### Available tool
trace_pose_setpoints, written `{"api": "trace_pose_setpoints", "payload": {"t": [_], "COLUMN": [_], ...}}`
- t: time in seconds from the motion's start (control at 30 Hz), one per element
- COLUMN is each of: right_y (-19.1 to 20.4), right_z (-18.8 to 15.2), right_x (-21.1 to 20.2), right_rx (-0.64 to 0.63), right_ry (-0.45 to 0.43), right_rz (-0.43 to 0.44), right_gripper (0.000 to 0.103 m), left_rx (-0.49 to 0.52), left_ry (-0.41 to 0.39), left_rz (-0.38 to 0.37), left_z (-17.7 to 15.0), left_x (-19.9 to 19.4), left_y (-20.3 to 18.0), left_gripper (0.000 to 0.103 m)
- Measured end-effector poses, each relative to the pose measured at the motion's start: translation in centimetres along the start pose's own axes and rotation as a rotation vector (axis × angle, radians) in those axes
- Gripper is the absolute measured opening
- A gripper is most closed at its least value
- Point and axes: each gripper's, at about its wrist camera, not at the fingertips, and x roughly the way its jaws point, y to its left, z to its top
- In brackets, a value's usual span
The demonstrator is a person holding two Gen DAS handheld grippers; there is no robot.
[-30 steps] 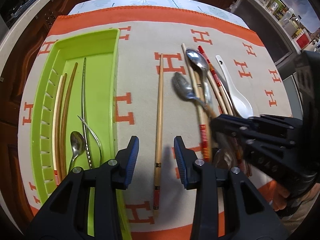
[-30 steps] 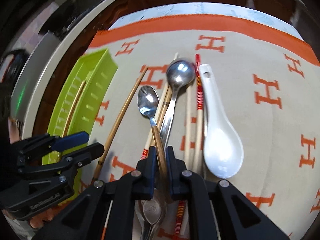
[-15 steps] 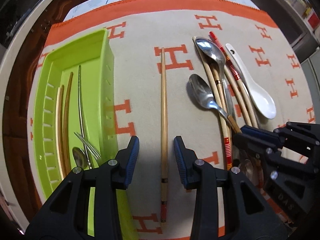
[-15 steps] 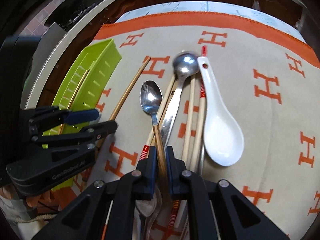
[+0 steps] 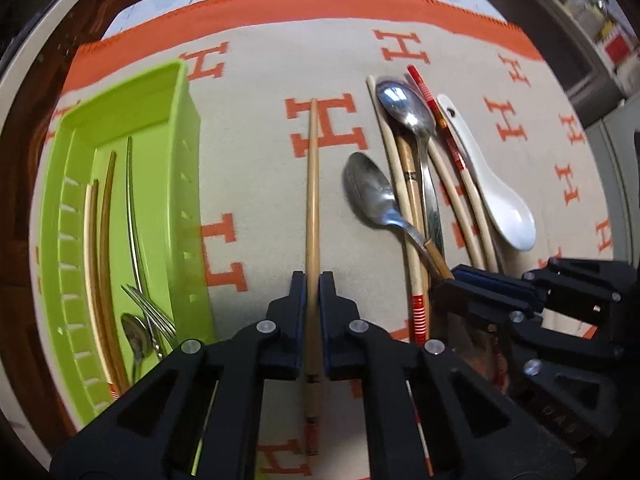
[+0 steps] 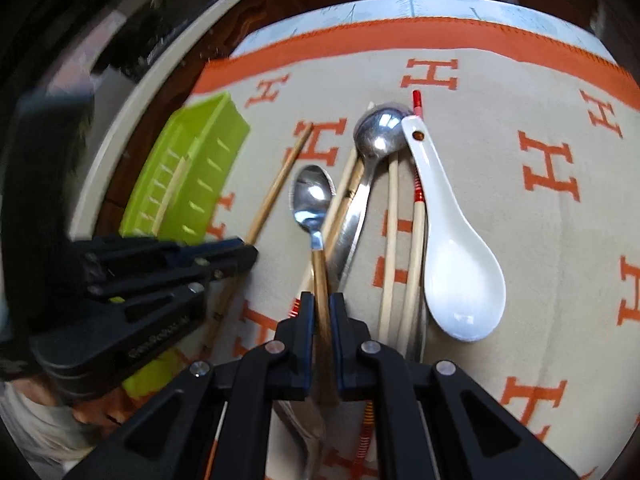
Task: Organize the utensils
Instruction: 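Carry the chopstick and spoon into the green tray and open both tools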
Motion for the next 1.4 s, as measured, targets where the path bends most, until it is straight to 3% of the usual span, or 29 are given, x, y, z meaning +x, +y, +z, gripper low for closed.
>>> {"api": "trace_pose_setpoints", "payload": {"t": [0.4,0.6,1.03,1.4], "right_y": [-0.6,0.5,4.3,7.0], "right_z": [-0.4,-0.5,0.0,2.3], "right_x": [-2.6,-2.5,3.3,5.1], "right_rx": [0.122,0.106,-0.004,-0.055], "right_ry": [-0.065,-0.047,0.122,0.111], "right_rz": [0.082,0.097,-0.014,-0.151], "right_gripper": [0.007,0.007,0.008,0.008], "left_rx": [-0.086,-0.092,-0.133,-0.179], "left_ry": [-0.087,-0.113,-0.161,-0.191], "left_rz": [-0.105,-0.130,-0.176,-0.184], "left_z": [-1.8,-2.7,-4.2,-5.1], "left_x": [-3.7,-5.4,-8.2,-9.8], "left_y": [1.4,1.7,4.1,6.9], "left_gripper": [0.004,0.004,0.004,0.004]}}
